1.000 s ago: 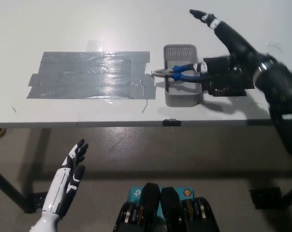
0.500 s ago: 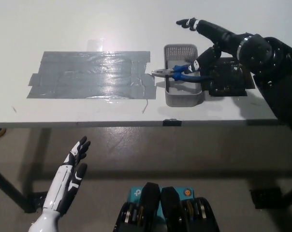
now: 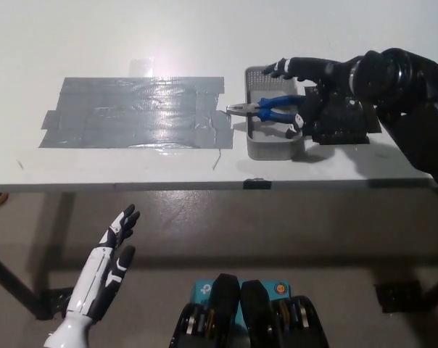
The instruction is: The robot picks the blue plier placed on top of the container and places it on the grey area of the table
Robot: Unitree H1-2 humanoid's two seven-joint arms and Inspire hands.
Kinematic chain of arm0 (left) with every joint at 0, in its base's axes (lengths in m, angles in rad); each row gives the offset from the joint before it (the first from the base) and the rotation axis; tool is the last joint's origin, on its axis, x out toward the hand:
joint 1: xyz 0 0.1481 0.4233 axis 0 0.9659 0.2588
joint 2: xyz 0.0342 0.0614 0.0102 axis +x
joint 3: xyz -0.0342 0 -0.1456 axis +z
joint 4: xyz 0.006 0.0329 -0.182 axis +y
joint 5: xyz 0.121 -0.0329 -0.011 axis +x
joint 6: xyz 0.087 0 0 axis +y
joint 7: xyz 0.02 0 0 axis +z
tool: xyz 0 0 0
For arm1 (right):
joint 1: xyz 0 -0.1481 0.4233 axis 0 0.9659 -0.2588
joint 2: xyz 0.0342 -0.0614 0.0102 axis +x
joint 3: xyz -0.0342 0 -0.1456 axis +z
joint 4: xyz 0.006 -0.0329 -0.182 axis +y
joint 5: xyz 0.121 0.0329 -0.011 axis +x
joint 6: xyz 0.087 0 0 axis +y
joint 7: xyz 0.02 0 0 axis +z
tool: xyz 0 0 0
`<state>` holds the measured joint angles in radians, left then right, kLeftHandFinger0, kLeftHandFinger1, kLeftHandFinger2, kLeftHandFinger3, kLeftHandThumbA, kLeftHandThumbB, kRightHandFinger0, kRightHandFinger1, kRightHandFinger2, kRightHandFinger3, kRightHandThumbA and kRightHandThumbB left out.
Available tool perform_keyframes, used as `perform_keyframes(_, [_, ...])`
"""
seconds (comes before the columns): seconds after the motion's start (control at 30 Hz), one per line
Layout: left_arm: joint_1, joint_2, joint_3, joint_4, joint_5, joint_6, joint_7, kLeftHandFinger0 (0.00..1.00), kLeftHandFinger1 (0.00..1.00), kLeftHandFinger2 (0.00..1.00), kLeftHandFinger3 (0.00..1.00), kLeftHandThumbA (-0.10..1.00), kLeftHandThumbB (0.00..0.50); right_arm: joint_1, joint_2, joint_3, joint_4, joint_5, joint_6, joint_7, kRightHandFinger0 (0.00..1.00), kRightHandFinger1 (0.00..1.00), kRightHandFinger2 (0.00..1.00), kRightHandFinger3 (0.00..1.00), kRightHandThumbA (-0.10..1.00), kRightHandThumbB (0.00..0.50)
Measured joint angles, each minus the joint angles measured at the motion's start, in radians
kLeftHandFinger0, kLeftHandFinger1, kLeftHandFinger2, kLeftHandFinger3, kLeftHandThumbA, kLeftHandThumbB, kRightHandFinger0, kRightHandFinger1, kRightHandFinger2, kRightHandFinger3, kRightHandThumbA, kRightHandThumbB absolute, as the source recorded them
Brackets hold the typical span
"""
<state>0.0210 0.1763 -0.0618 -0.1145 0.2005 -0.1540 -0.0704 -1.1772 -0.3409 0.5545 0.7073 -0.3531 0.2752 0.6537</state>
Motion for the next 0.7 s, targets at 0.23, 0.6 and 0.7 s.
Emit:
perform_keyframes(0.23, [-0.001,0.0,-0.001,0.0,0.004,0.0,-0.001,1.0,1.0,1.0,1.0,0.99,0.084,-0.053,0.028,0.024,0.085,-0.039,-0.002,0.013,1.0,1.0,1.0,1.0,1.0,0.301])
perform_keyframes(0.6, [-0.008,0.0,-0.004,-0.001,0.005,0.0,-0.001,1.0,1.0,1.0,1.0,0.99,0.099,-0.081,0.062,0.003,0.132,-0.053,-0.002,0.012,1.0,1.0,1.0,1.0,1.0,0.346])
perform_keyframes(0.7, [-0.008,0.0,-0.007,-0.002,0.006,-0.001,-0.001,1.0,1.0,1.0,1.0,0.98,0.093,-0.081,0.068,0.003,0.143,-0.06,-0.001,0.01,1.0,1.0,1.0,1.0,1.0,0.333])
